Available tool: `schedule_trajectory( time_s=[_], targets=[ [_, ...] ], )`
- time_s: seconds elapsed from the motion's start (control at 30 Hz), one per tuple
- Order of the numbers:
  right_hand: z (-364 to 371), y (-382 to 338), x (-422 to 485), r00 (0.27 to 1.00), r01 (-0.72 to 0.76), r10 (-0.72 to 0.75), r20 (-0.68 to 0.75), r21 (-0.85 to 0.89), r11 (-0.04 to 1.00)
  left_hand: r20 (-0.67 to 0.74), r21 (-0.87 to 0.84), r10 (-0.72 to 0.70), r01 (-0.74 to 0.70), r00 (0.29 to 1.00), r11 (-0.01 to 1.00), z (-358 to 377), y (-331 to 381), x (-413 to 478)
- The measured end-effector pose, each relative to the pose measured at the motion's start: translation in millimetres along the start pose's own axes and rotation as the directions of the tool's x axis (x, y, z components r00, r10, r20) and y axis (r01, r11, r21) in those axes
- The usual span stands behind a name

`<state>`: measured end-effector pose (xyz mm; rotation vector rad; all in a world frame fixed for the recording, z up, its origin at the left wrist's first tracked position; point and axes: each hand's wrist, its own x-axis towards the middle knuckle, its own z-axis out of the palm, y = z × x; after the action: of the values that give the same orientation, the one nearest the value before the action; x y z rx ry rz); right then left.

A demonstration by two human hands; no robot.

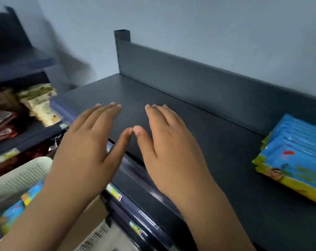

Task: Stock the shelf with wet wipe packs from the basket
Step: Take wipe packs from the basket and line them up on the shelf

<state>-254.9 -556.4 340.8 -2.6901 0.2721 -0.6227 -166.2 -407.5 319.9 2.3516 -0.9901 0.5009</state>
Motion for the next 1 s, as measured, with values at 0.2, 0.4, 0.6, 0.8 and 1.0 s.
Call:
schedule_trajectory(
  time_s=[0.2, 0.4, 0.6, 0.8, 1.0],
  targets=[
    [103.3, -111.3, 51.2, 0.967, 0.181, -0.191, 0.166, 0.076, 0.981, -0.046, 0.108, -0.271, 0.275, 0.961, 0.956, -50.7, -134.7, -48.6],
    [217.6, -214.4, 80.3, 0.905, 0.266, -0.301, 0.3, 0.151, 0.952, -0.066, 0.126, -0.5, 0.505, 0.863, 0.854, -79.8, -270.2, -97.9],
    [336.9, -242.3, 80.6, 0.79, 0.218, -0.282, 0.544, 0.18, 0.959, 0.04, 0.01, -0.775, 0.775, 0.631, 0.632, -37.1, -377.9, -157.3],
    [453.0, -214.3, 70.8, 0.66, 0.04, -0.125, 0.741, 0.131, 0.99, 0.247, 0.109, -0.897, 0.909, 0.367, 0.401, 47.7, -436.2, -205.4],
    [538.3, -189.7, 60.3, 0.543, -0.006, 0.037, 0.839, -0.04, 0.999, 0.429, 0.343, -0.87, 0.847, 0.244, 0.406, 114.1, -487.2, -229.8]
  ],
)
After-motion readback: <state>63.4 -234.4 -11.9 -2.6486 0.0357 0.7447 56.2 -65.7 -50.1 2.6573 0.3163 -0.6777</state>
